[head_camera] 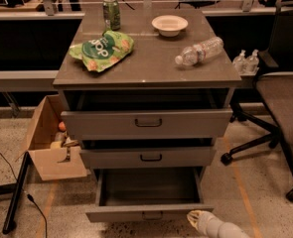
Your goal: Close bottom drawer
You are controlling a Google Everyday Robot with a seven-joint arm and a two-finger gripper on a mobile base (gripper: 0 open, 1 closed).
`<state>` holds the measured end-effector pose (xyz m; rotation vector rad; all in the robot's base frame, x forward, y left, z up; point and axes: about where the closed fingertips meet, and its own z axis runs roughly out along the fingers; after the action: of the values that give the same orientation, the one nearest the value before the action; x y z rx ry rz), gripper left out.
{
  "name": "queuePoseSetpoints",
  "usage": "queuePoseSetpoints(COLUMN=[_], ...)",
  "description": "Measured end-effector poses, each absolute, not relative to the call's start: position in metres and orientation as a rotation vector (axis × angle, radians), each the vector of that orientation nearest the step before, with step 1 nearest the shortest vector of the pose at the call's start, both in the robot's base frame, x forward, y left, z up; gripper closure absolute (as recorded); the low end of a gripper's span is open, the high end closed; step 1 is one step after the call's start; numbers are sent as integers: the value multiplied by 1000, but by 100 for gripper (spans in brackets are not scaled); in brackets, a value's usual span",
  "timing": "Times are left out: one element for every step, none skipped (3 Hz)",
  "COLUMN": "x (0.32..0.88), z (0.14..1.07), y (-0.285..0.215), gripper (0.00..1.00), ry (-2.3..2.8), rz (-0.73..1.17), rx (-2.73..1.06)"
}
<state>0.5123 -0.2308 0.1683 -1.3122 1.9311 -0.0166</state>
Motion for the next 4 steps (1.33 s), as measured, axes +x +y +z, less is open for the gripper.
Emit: queuePoseSetpoints(x=[548,583,619,640], z=[170,171,173,173], y=[-223,-216,-212,-208], gripper=[100,100,100,100], ry=[1897,1863,1830,1811], rz=[-20,-27,-42,-49], rx=[-1293,-1296,-1314,-1328])
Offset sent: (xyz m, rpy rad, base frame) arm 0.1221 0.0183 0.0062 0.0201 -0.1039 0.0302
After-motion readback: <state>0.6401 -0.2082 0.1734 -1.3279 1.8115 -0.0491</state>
